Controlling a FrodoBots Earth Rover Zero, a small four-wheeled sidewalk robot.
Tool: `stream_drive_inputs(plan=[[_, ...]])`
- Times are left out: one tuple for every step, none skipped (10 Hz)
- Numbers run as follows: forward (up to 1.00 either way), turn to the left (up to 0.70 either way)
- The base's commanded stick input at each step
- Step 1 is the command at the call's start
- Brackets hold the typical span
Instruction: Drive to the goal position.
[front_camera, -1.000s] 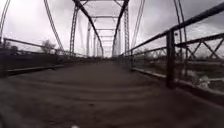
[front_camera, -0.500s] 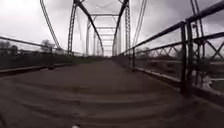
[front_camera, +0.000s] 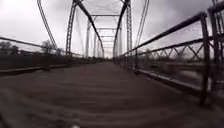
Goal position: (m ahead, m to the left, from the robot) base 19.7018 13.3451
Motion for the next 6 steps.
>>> stream_drive_inputs(plan=[[1.00, 0.00], [1.00, 0.00], [1.00, 0.00], [1.00, 0.00], [1.00, 0.00], [1.00, 0.00]])
